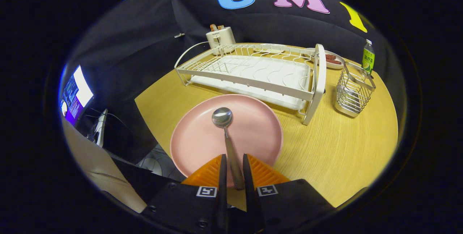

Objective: Take the plate from the dish rack, then take the spoon from the basket and place it into the plate.

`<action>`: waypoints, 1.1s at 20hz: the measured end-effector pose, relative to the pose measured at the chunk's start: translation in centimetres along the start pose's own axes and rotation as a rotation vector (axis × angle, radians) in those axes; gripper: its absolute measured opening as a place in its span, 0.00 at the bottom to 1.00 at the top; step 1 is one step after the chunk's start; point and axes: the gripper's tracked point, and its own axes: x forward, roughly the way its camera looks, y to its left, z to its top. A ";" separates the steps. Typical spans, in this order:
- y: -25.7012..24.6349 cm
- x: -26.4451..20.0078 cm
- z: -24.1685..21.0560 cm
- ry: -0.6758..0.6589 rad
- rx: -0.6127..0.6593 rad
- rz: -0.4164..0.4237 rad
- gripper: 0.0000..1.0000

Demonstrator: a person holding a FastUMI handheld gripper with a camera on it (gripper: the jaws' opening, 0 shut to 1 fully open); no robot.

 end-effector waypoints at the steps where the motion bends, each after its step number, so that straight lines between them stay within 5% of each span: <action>1: -0.1 -0.1 0.1 -0.001 0.006 -0.004 0.31; 4: -0.3 -1.2 0.8 -0.009 0.012 -0.025 0.53; 5: -0.1 -1.5 1.2 -0.013 0.020 -0.022 0.53; 11: -0.3 -5.7 6.7 -0.107 0.006 -0.091 0.99; 22: -4.4 -18.4 23.7 -0.518 0.015 -0.401 0.99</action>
